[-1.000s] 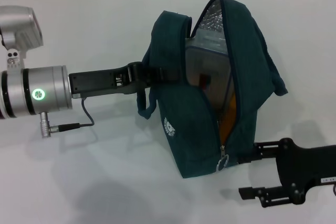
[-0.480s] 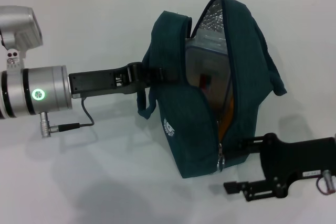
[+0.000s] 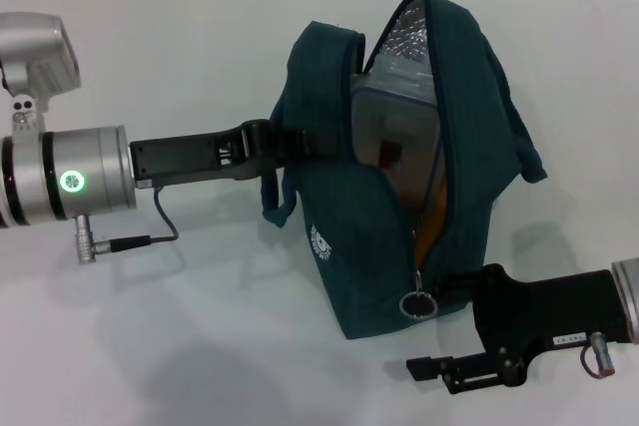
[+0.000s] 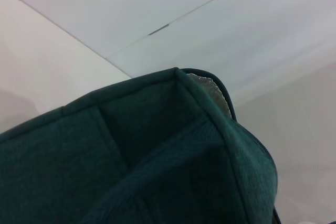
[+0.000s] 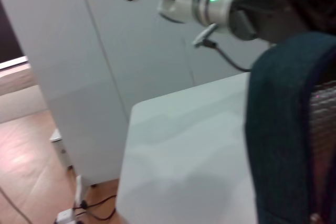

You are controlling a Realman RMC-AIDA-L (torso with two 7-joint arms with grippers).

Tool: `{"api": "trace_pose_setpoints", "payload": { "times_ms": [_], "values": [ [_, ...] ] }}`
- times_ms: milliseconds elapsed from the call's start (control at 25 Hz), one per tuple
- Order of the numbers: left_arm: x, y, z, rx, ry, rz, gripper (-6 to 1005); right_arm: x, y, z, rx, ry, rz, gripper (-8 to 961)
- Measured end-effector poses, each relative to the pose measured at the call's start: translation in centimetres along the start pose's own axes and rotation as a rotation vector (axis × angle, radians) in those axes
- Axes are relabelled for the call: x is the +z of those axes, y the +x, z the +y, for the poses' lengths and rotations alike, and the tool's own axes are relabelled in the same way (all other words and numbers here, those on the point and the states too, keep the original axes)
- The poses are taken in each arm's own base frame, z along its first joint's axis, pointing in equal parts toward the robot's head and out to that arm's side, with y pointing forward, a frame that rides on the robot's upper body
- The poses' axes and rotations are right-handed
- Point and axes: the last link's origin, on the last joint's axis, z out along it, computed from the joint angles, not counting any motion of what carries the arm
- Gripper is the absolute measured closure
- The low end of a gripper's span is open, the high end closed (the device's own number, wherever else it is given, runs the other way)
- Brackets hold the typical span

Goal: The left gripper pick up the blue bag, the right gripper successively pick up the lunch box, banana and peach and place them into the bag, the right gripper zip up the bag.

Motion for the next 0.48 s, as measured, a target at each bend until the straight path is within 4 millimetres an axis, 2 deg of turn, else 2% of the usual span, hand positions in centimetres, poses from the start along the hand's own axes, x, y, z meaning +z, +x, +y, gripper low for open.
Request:
{"api": "trace_pose_setpoints", "payload": {
  "times_ms": [480],
  "values": [
    [-0.25,-0.17,-0.15,-0.005,0.005,0.004,950,-0.71,0.38,-0.28,0.013,0.051,-0.013,264]
  ]
}}
